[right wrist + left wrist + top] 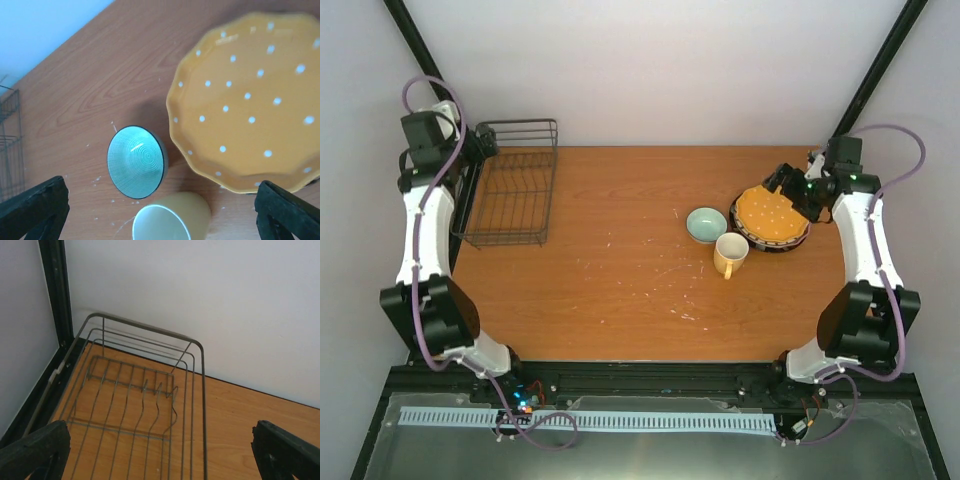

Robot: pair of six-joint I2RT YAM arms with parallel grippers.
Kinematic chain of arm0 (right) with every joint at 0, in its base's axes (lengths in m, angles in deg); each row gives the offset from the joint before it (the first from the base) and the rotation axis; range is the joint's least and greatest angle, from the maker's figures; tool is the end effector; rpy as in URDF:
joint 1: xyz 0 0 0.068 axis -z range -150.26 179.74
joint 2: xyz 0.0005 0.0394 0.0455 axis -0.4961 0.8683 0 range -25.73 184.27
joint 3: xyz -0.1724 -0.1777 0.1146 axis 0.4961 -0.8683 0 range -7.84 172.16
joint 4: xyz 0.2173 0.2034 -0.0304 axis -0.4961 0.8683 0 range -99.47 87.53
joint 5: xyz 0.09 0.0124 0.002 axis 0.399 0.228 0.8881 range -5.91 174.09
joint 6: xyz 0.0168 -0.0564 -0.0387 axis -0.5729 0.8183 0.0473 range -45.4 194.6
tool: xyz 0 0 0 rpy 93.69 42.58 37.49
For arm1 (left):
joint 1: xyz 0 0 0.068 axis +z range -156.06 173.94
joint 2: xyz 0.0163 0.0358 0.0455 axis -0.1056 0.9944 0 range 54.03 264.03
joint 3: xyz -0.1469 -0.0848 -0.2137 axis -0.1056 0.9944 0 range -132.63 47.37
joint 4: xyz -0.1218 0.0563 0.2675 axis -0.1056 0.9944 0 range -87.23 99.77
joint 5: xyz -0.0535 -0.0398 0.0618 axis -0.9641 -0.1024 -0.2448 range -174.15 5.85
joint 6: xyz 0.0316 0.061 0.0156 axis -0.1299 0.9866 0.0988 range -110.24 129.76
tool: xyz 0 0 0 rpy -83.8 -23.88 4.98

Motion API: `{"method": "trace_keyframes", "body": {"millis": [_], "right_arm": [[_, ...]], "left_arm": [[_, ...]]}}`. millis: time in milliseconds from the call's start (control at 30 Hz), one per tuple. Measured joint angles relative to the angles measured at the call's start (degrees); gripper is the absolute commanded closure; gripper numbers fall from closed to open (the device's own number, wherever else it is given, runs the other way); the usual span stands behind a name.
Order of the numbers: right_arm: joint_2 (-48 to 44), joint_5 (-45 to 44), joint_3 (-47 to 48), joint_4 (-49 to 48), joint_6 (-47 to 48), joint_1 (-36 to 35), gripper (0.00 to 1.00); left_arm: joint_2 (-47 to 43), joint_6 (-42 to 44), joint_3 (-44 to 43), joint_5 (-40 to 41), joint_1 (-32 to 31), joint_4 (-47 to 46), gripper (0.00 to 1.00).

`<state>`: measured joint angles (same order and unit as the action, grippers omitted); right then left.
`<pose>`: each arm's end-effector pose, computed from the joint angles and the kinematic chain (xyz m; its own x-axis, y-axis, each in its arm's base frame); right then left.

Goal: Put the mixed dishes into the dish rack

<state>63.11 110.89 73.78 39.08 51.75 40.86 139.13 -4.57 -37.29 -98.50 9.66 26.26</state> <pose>0.3733 -0.0468 0.2975 -0.7774 0.5059 -0.3737 0.2443 0.7903 0.5618 0.3903 0.0950 0.3817 -0.3673 -0.3525 -0.8607 -0.1398 0.9358 -0.3236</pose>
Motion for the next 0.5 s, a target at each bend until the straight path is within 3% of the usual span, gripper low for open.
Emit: {"method": "trace_keyframes", "body": {"millis": [200, 333, 500], "right_arm": [[-11.69, -17.38, 5.40, 0.07, 6.21, -10.88, 0.00], [-21.53, -18.49, 4.09, -3.61, 6.60, -11.30, 0.01], [-13.31, -17.42, 10.43, 0.22, 8.55, -16.83, 0.00]], "left_arm": [[9.88, 2.49, -12.74, -1.90, 0.02, 6.49, 0.00], [12.57, 2.54, -17.16, -4.83, -0.02, 10.25, 0.05], [19.21, 4.22, -23.45, -3.30, -0.09, 15.85, 0.16]]}}
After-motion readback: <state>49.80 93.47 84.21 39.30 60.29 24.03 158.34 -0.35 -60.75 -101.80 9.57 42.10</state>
